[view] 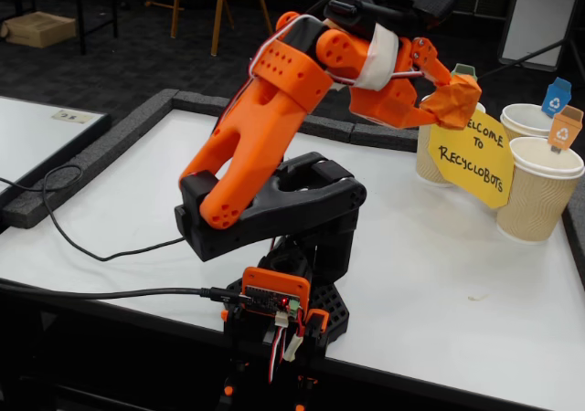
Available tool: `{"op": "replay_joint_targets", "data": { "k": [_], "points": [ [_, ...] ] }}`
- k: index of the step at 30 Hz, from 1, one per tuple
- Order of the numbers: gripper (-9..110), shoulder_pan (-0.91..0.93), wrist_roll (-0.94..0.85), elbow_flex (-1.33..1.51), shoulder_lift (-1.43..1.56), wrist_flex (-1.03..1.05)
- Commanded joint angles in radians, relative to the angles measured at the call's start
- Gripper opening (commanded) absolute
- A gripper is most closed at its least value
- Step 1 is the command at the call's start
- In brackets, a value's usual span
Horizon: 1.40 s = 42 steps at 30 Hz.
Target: Sort rubbish by color.
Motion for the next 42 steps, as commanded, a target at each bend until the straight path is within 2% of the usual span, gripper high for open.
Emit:
{"op": "replay_joint_targets", "data": {
  "k": [1, 19, 28, 32, 42],
  "points": [
    [0, 0.028, -0.02, -0.043, 0.005, -0.044],
    [0, 0.026, -0.02, -0.127, -0.086, -0.103],
    [0, 0.018, -0.02, -0.275, -0.133, -0.015],
    [0, -0.04, -0.02, -0.31, -0.133, 0.029],
    [0, -0.043, -0.02, -0.377, -0.227, 0.044]
  ]
}}
